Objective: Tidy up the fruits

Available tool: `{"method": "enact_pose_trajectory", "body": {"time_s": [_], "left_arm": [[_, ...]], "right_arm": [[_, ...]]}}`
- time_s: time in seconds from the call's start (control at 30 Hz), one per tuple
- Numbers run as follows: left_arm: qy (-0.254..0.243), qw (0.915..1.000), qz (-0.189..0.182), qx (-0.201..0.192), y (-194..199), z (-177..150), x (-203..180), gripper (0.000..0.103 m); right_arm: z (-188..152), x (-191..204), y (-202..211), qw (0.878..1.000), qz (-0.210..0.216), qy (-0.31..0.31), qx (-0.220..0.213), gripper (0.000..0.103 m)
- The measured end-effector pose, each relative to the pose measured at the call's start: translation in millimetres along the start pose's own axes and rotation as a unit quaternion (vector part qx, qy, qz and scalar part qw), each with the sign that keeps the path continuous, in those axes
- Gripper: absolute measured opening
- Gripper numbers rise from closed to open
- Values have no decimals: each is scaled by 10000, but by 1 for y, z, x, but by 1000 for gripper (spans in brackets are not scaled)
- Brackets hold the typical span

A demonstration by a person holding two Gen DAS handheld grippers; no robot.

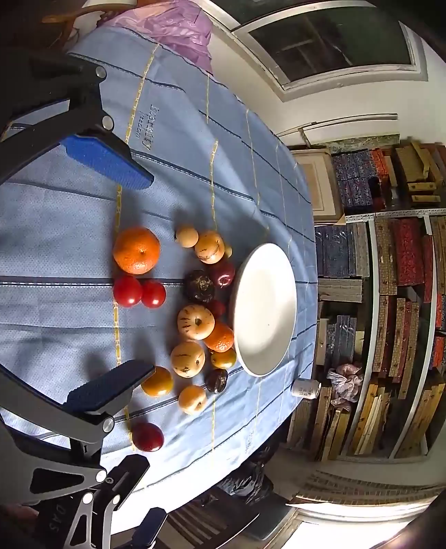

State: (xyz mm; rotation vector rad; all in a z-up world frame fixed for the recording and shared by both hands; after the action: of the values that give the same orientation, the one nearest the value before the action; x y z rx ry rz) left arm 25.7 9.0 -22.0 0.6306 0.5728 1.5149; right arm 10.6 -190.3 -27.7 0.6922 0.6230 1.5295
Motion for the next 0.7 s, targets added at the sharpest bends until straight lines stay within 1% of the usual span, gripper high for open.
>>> {"method": "enact_pose_trajectory", "body": {"time_s": [0.13, 0.43, 0.6, 0.63, 0.7], "left_arm": [[-55, 10000, -61, 18, -1, -1, -1, 100], [-74, 9999, -120, -66, 1, -3, 3, 100], [-112, 9999, -49, -17, 0, -2, 1, 100], [-113, 9999, -35, -10, 0, -2, 1, 100], [-131, 9999, 54, -33, 1, -2, 2, 100]], "right_arm": [[0, 3, 0, 10000, 35, -21, -43, 99], [0, 7, -1, 9998, -151, 33, -94, 99], [2, 5, 4, 9992, -144, -159, -339, 99], [2, 5, 5, 9988, -198, -152, -412, 99], [2, 9, 4, 9986, -221, 74, -485, 99]]}}
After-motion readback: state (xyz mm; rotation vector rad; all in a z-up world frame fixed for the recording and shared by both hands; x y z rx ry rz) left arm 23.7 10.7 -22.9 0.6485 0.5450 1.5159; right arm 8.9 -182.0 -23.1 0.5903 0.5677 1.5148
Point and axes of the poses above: each gripper's, at about its wrist camera, not at the fingertips, and y roughly against the way its jaws point, x to its left, z to its top, the point moved 3 cm from there along -y, roughly the way its jaws point, and after that the axes turned 2 degrees about x, right-handed, at the moved point
